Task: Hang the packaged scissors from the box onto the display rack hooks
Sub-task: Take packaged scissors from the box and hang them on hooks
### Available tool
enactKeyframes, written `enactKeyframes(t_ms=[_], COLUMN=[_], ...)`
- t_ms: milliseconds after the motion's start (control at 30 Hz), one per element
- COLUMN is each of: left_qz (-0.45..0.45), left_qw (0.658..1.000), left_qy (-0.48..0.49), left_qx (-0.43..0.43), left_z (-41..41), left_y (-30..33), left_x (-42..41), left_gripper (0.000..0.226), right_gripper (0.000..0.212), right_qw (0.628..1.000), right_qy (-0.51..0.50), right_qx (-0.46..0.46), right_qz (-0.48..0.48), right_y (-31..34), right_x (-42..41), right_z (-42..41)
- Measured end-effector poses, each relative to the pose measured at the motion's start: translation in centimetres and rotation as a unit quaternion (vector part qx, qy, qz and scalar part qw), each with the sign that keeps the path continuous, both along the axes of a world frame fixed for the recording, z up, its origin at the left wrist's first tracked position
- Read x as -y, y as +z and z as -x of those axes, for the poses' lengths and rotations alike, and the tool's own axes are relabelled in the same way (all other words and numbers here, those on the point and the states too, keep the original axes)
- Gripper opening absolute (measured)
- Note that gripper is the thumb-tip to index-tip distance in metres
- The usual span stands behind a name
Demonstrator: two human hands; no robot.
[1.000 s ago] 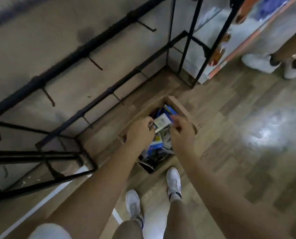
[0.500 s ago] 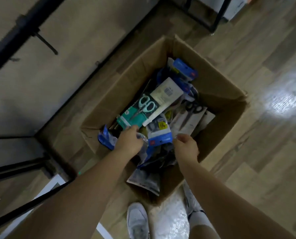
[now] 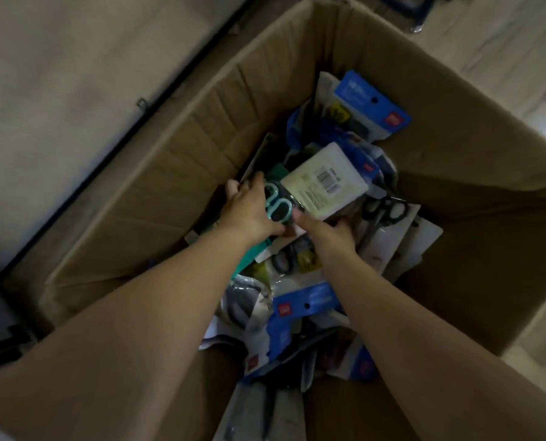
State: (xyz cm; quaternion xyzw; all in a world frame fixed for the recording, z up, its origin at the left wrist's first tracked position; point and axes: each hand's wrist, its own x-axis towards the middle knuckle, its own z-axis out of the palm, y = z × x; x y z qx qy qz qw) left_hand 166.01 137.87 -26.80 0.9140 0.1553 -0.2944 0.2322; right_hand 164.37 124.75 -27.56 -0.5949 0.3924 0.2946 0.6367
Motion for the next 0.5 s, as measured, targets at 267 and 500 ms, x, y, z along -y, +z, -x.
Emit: enactKeyframes(t_ms=[267, 500], left_qz=[0.069, 0.111], left_qw=[0.993, 0.979], left_qy=[0.101, 0.169], left_qx=[0.001, 0.016], left_z=[1.2, 4.8], left_y=[1.2, 3.4], left_x=[0.1, 1.1], left_gripper=[0.11, 0.1], right_gripper=[0.024, 0.024], right_qw=[0.999, 0.992], right_qy=[-0.008, -0.024], right_qx=[0.008, -0.025], right_qz=[-0.038, -0.117], right_y=[-0.1, 3.5], right_x=[1.2, 1.4], right_z=[-0.4, 0.9])
